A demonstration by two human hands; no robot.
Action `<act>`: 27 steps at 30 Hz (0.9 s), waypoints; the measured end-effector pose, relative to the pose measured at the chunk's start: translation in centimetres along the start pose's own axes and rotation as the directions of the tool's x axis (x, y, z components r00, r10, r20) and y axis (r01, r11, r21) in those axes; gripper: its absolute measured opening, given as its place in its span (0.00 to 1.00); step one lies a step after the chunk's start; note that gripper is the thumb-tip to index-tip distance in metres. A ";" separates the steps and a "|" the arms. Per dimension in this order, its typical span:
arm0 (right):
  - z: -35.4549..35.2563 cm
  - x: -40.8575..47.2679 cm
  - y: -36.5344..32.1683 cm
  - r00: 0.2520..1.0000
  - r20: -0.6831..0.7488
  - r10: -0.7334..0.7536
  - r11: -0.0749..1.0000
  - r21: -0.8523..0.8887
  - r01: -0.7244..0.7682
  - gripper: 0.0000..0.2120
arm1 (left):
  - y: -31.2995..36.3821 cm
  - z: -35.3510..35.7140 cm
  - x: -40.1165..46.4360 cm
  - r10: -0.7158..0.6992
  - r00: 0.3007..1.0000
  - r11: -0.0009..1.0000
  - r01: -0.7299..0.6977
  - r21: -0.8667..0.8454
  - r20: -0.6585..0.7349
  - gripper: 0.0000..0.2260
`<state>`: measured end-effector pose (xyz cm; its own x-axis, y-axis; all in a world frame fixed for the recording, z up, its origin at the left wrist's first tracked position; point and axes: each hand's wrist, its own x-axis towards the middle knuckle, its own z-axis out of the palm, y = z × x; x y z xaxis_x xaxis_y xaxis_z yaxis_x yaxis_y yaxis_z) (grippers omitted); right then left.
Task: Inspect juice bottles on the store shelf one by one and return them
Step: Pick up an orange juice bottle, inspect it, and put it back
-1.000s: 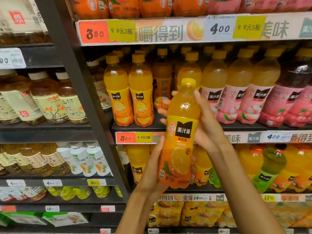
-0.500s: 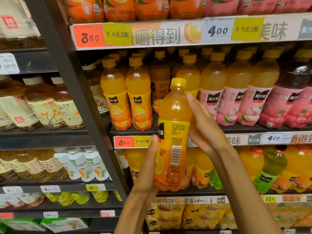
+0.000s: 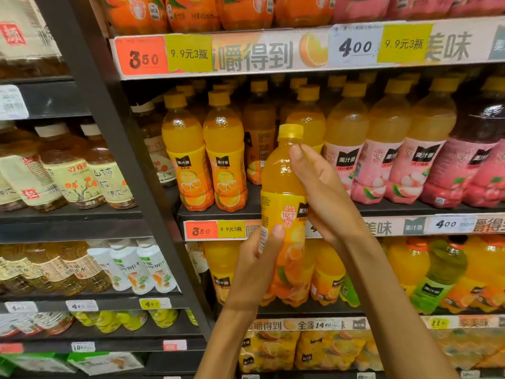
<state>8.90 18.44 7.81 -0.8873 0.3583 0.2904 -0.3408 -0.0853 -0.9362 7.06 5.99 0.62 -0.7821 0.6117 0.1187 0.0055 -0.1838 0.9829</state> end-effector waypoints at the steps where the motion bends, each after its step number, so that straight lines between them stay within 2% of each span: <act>1: -0.1 0.0 -0.2 0.999 0.035 -0.014 1.000 -0.004 0.014 0.34 | 0.0 0.0 0.1 -0.001 1.000 0.999 0.001 -0.036 0.005 0.24; 5: -0.6 0.1 -0.4 0.992 0.129 0.013 0.995 0.096 -0.025 0.25 | -0.1 -1.1 0.3 -0.059 0.983 0.973 0.096 -0.210 0.176 0.28; 7: -0.5 0.2 -0.3 0.989 0.144 0.020 0.997 0.069 -0.030 0.22 | -0.3 -1.0 0.3 -0.063 0.974 0.965 0.115 -0.235 0.217 0.29; 10: -0.3 0.4 -0.1 0.995 0.096 -0.026 1.000 -0.011 0.027 0.20 | -0.5 -0.6 0.7 -0.011 0.996 0.990 0.024 -0.139 0.090 0.26; 12: -0.1 0.6 -0.3 0.993 0.037 -0.111 0.981 -0.157 0.115 0.23 | -0.5 -0.8 1.3 0.113 0.993 0.993 -0.114 -0.034 -0.028 0.21; 14: 0.2 0.9 -0.4 0.974 -0.011 -0.224 0.939 -0.271 0.213 0.20 | -0.4 -0.9 2.0 0.222 0.974 0.974 -0.219 0.058 -0.054 0.17; 17: 0.7 1.6 0.0 0.933 -0.013 -0.360 0.893 -0.295 0.341 0.18 | -1.4 -0.7 3.1 0.278 0.958 0.938 -0.255 0.236 -0.067 0.26; 20: 0.7 2.4 0.5 0.916 0.012 -0.400 0.876 -0.289 0.386 0.20 | -2.2 -0.8 4.2 0.353 0.926 0.866 -0.271 0.421 -0.131 0.31; 24: 0.4 3.4 0.9 0.915 0.049 -0.399 0.853 -0.345 0.391 0.21 | -2.5 -0.9 5.4 0.410 0.891 0.860 -0.305 0.409 -0.196 0.30; 27: 0.6 4.1 1.2 0.911 0.056 -0.409 0.826 -0.402 0.395 0.24 | -2.6 -0.6 5.8 0.418 0.873 0.880 -0.322 0.348 -0.250 0.33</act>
<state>4.64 19.30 8.00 -0.6863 0.3092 0.6583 -0.5076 0.4447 -0.7380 2.17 9.54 -1.30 -0.8363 0.2651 0.4799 0.4736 -0.0914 0.8760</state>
